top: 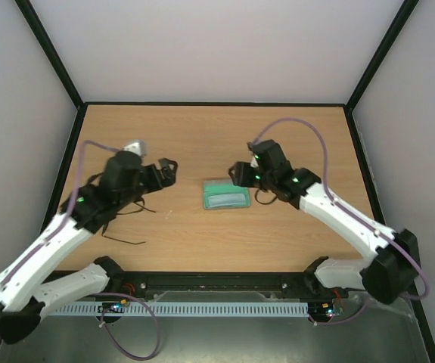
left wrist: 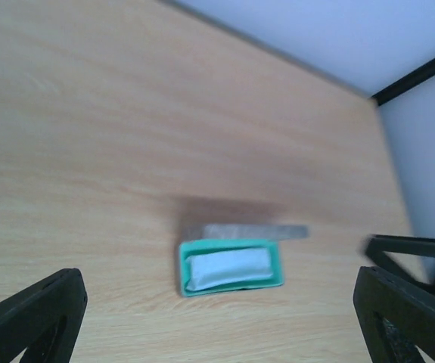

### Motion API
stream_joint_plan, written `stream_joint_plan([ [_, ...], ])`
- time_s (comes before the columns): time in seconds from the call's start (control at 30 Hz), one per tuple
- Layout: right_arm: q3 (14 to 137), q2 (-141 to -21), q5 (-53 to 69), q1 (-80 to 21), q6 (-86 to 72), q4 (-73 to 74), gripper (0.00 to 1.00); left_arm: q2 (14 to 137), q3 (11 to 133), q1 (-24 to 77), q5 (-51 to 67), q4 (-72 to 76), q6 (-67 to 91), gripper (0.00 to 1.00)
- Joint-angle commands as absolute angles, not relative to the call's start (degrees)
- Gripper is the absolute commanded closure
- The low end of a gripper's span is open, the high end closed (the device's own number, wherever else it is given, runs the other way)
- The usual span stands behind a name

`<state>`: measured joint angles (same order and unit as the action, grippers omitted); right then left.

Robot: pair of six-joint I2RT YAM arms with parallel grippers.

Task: Organize the sunglasses
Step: Move the sunglasses case at the center of the board, then pick up the sunglasses from the center of the board.

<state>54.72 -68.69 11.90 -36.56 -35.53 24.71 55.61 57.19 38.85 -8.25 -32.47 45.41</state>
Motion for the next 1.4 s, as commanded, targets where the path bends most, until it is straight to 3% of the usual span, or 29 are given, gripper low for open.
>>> stream_joint_plan([
  [0.0, 66.01, -80.12, 14.16, -41.91, -30.5, 24.93, 0.42, 46.83, 64.45, 37.54, -8.58, -46.94, 44.89, 0.01],
  [0.2, 85.02, -100.76, 14.05, -50.2, -22.68, 26.13, 0.39, 38.58, 72.24, 37.57, -10.36, -55.75, 48.09, 0.01],
  [0.57, 113.6, -130.43, 12.57, -61.12, -6.27, 30.66, 0.36, 31.41, 72.85, 37.62, -11.93, -61.21, 53.31, 0.01],
  [0.93, 116.42, -137.38, 12.36, -61.88, 2.01, 25.42, 0.38, 26.87, 70.11, 37.66, -10.9, -59.33, 58.49, 0.01],
  [1.37, 119.89, -142.57, 16.4, -63.13, 0.68, 19.06, 0.51, 26.4, 69.54, 37.62, -11.52, -58.86, 59.01, 0.01],
])
